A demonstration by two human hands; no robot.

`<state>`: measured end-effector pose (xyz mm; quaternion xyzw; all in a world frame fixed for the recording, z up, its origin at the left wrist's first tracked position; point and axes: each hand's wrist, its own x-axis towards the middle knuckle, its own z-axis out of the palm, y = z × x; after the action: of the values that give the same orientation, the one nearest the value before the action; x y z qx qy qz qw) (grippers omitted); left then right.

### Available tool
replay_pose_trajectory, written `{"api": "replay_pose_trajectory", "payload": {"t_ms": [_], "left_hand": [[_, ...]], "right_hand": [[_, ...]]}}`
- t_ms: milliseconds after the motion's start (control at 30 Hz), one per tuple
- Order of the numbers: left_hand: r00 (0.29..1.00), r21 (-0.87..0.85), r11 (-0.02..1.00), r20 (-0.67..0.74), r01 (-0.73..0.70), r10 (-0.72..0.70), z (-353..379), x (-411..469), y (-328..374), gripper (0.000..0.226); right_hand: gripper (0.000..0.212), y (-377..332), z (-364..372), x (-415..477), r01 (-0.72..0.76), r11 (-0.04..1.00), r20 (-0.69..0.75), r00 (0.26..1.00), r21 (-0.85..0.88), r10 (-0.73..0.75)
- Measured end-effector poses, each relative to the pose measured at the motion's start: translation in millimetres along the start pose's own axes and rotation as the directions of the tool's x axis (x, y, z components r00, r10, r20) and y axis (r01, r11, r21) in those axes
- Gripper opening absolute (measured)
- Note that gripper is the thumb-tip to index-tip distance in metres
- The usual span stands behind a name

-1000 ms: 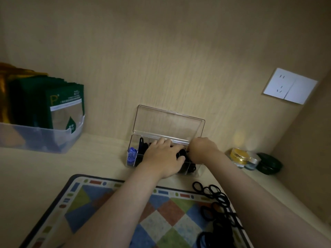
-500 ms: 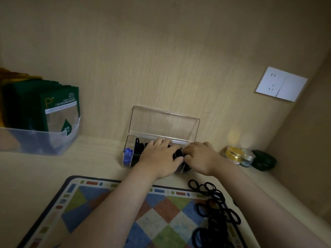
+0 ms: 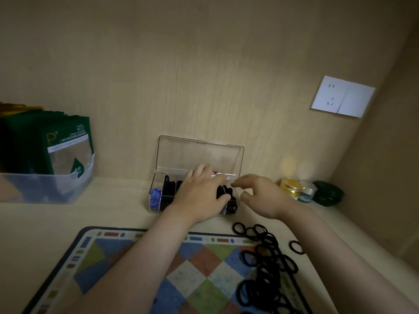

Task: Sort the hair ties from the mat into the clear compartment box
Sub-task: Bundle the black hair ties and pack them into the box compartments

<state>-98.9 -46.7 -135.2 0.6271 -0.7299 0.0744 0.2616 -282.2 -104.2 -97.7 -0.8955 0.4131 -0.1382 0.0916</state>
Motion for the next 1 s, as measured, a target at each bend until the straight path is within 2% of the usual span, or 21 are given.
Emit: {"api": "replay_pose_trajectory", "payload": {"t_ms": [67, 133, 267, 467, 600, 733, 867, 1000], "left_hand": [[0.995, -0.033, 0.996, -0.069, -0.077, 0.075, 0.0, 0.8, 14.1, 0.044], [0.988, -0.121, 0.982, -0.073, -0.142, 0.133, 2.7, 0.4, 29.7, 0.032], [0.979, -0.296, 0.942, 0.080, -0.157, 0.188, 15.2, -4.5, 57.7, 0.019], [0.919, -0.276, 0.944, 0.295, -0.180, 0.261, 34.9, -15.7, 71.0, 0.036], [0.891, -0.252, 0.956, 0.386, -0.148, 0.240, 37.2, -18.5, 69.0, 0.051], [0.900, -0.222, 0.963, 0.371, -0.153, 0.228, 40.9, -17.4, 64.2, 0.051], [0.933, -0.220, 0.961, 0.282, -0.165, 0.225, 40.2, -17.2, 58.5, 0.038], [0.949, -0.188, 0.968, 0.237, -0.166, 0.209, 33.4, -16.6, 52.6, 0.021]], "right_hand": [[0.038, 8.9, -6.2, -13.3, -0.009, 0.999, -0.075, 0.997, 0.053, 0.013], [0.034, 19.1, -13.2, -28.3, -0.045, 0.995, -0.070, 0.996, 0.091, 0.052], [0.025, 44.3, -18.1, -58.8, -0.111, 0.988, 0.053, 0.993, 0.112, 0.105], [0.044, 73.5, -19.0, -86.7, -0.315, 0.944, 0.267, 0.922, 0.099, 0.280], [0.023, 82.0, -17.6, -84.4, -0.356, 0.931, 0.244, 0.913, 0.079, 0.328], [0.008, 80.5, -9.6, -78.1, -0.338, 0.935, 0.198, 0.929, 0.106, 0.313], [0.012, 74.4, -5.5, -76.0, -0.255, 0.958, 0.176, 0.957, 0.132, 0.231], [0.012, 69.8, -9.5, -77.9, -0.127, 0.937, 0.107, 0.989, 0.327, 0.097]]}}
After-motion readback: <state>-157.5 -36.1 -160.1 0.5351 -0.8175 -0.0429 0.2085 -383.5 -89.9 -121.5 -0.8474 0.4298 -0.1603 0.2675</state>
